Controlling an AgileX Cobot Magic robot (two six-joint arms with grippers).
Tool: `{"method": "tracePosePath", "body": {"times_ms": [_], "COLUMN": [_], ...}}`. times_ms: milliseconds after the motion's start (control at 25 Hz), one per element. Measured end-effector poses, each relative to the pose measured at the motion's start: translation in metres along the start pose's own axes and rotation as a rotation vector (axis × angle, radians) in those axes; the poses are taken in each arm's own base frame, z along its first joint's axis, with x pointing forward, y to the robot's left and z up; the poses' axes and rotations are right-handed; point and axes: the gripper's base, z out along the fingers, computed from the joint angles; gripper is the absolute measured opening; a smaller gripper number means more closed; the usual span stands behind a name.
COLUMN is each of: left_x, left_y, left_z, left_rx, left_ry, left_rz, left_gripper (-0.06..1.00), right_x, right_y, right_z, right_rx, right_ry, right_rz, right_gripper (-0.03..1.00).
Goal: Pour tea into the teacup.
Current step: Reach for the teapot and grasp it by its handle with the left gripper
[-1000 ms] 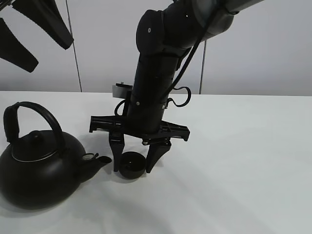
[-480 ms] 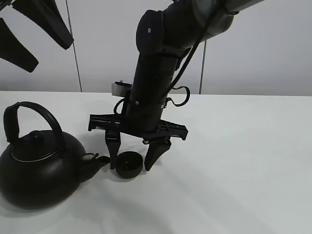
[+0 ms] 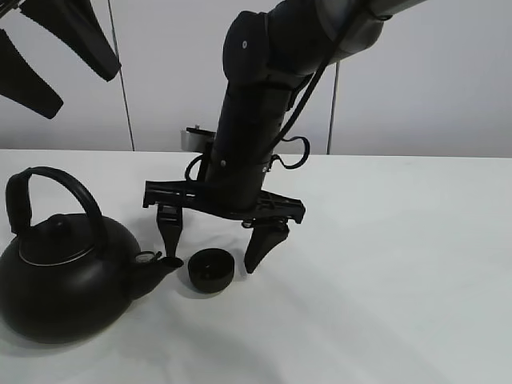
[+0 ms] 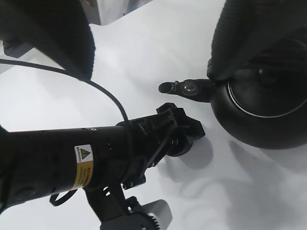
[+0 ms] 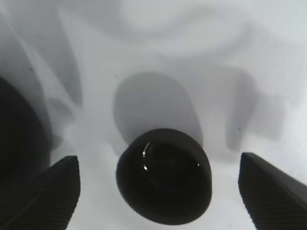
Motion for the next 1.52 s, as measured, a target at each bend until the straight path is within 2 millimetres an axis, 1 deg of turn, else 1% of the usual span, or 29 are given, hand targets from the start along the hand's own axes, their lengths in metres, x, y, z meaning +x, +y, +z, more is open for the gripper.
{"method": "tracePosePath", "body": {"times_ms": [120, 200, 280, 400, 440, 560, 640, 720, 840, 920, 1000, 1120, 1160, 1240, 1280, 1360, 1400, 1440, 1520], "left_x": [0.0, 0.0, 0.0, 0.0, 0.0, 0.0, 0.0, 0.0, 0.0, 0.0, 0.0, 0.0, 0.0, 0.0, 0.0, 0.0, 0.0, 0.0, 0.0], "left_y": [0.0, 0.0, 0.0, 0.0, 0.0, 0.0, 0.0, 0.0, 0.0, 0.0, 0.0, 0.0, 0.0, 0.0, 0.0, 0.0, 0.0, 0.0, 0.0], "left_z": [0.0, 0.0, 0.0, 0.0, 0.0, 0.0, 0.0, 0.0, 0.0, 0.0, 0.0, 0.0, 0.0, 0.0, 0.0, 0.0, 0.0, 0.0, 0.0], "left_rx": [0.0, 0.0, 0.0, 0.0, 0.0, 0.0, 0.0, 0.0, 0.0, 0.0, 0.0, 0.0, 0.0, 0.0, 0.0, 0.0, 0.0, 0.0, 0.0], "left_ry": [0.0, 0.0, 0.0, 0.0, 0.0, 0.0, 0.0, 0.0, 0.0, 0.0, 0.0, 0.0, 0.0, 0.0, 0.0, 0.0, 0.0, 0.0, 0.0], "left_rz": [0.0, 0.0, 0.0, 0.0, 0.0, 0.0, 0.0, 0.0, 0.0, 0.0, 0.0, 0.0, 0.0, 0.0, 0.0, 0.0, 0.0, 0.0, 0.0], "left_gripper": [0.5, 0.5, 0.5, 0.5, 0.5, 0.5, 0.5, 0.5, 0.5, 0.5, 0.5, 0.5, 0.5, 0.5, 0.5, 0.5, 0.5, 0.5, 0.5], "right_x": [-0.006, -0.011, -0.016, -0.024, -0.027, -0.031, -0.03, -0.026, -0.012, 0.003, 0.022, 0.065, 0.08, 0.116, 0.132, 0.168, 0.185, 0.199, 0.236], "right_y": [0.003, -0.001, -0.011, -0.038, -0.05, -0.091, -0.117, -0.14, -0.164, -0.18, -0.195, -0.213, -0.22, -0.225, -0.226, -0.218, -0.21, -0.203, -0.183], "right_z": [-0.018, -0.031, -0.044, -0.062, -0.068, -0.096, -0.122, -0.154, -0.216, -0.257, -0.298, -0.357, -0.372, -0.4, -0.407, -0.418, -0.422, -0.421, -0.421], "right_rx": [-0.004, 0.008, 0.034, 0.099, 0.124, 0.205, 0.275, 0.347, 0.468, 0.56, 0.631, 0.711, 0.732, 0.765, 0.779, 0.79, 0.788, 0.775, 0.732], "right_ry": [-0.045, -0.065, -0.078, -0.104, -0.111, -0.113, -0.123, -0.162, -0.274, -0.34, -0.414, -0.529, -0.556, -0.616, -0.628, -0.661, -0.684, -0.695, -0.756], "right_rz": [-0.016, -0.018, -0.007, 0.02, 0.037, 0.098, 0.123, 0.141, 0.152, 0.167, 0.203, 0.288, 0.327, 0.393, 0.421, 0.449, 0.452, 0.446, 0.424], "right_gripper": [0.62, 0.62, 0.62, 0.62, 0.62, 0.62, 0.62, 0.62, 0.62, 0.62, 0.62, 0.62, 0.62, 0.62, 0.62, 0.62, 0.62, 0.62, 0.62]}}
